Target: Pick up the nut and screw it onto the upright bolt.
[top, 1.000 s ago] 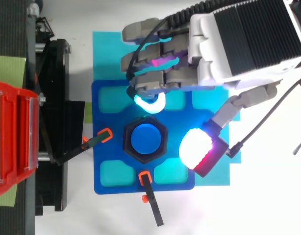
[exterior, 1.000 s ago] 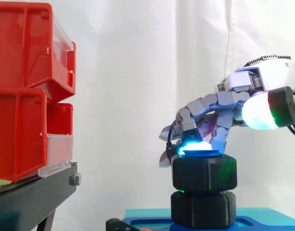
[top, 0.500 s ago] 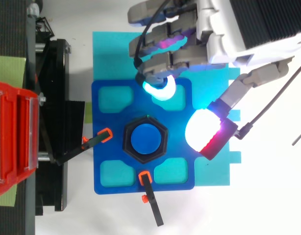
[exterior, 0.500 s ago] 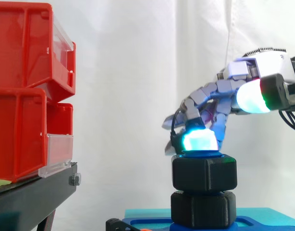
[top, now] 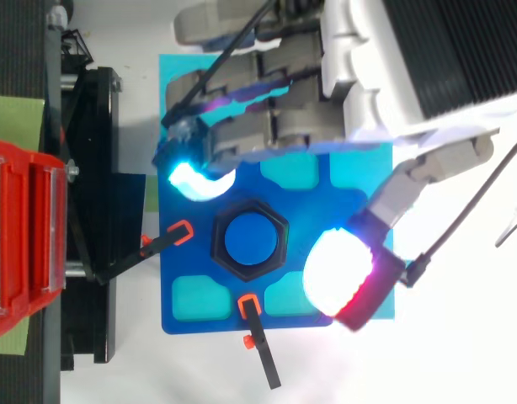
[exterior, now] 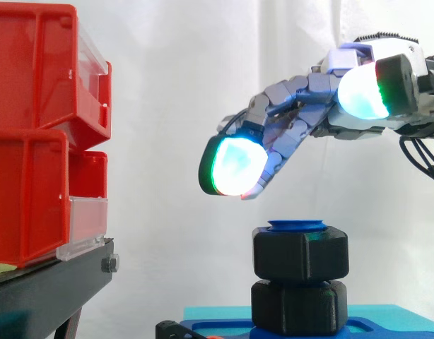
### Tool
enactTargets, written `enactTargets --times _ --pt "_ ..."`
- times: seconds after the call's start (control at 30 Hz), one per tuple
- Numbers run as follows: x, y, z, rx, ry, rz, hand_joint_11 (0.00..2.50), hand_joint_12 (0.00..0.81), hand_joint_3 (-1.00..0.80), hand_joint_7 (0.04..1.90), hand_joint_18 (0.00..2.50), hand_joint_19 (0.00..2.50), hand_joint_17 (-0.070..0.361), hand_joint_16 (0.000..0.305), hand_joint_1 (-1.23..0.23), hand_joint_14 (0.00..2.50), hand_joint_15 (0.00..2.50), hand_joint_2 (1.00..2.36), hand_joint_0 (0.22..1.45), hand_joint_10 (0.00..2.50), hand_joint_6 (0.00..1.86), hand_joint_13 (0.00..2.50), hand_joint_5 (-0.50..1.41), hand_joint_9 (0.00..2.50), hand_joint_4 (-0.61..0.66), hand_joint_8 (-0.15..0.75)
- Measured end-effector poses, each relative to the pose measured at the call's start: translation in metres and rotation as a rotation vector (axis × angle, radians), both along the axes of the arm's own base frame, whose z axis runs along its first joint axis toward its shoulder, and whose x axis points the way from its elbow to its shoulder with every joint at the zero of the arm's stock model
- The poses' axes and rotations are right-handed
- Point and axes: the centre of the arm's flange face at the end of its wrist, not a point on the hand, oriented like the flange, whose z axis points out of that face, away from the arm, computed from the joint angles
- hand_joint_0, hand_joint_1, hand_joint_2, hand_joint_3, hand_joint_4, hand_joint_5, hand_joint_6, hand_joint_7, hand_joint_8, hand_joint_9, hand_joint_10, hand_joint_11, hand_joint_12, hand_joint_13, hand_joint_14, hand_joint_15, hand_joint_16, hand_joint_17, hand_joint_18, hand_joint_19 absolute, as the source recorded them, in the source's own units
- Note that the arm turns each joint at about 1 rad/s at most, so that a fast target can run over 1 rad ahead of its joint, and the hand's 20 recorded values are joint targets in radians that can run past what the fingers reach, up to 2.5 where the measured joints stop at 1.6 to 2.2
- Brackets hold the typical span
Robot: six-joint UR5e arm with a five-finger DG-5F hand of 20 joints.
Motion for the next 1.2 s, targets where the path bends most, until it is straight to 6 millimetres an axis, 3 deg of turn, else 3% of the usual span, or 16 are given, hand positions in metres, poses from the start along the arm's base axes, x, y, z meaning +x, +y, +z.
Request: enactTargets --times 0.2,0.4,0.6,1.2 --pt "0.006 0.027 -0.002 0.002 -0.013 0.007 0.00 0.269 -0.50 0.67 0.00 0.00 0.054 0.024 -0.12 0.00 0.00 1.00 0.49 0.00 0.50 0.34 -0.12 0.68 0.24 0.259" --pt "0.009 0.038 -0.004 0.009 -0.022 -0.002 0.00 0.273 -0.50 0.70 0.00 0.00 0.055 0.025 -0.11 0.00 0.00 1.00 0.49 0.00 0.50 0.34 -0.12 0.68 0.25 0.263" --pt "0.009 0.041 -0.006 0.008 -0.023 -0.002 0.00 0.271 -0.50 0.73 0.00 0.00 0.055 0.025 -0.13 0.00 0.00 1.00 0.49 0.00 0.50 0.35 -0.11 0.70 0.26 0.275" --pt "0.004 0.037 -0.038 0.016 -0.030 -0.035 0.00 0.265 -0.50 0.75 0.00 0.00 0.054 0.024 -0.19 0.00 0.00 1.00 0.49 0.00 0.50 0.38 -0.11 0.76 0.27 0.288"
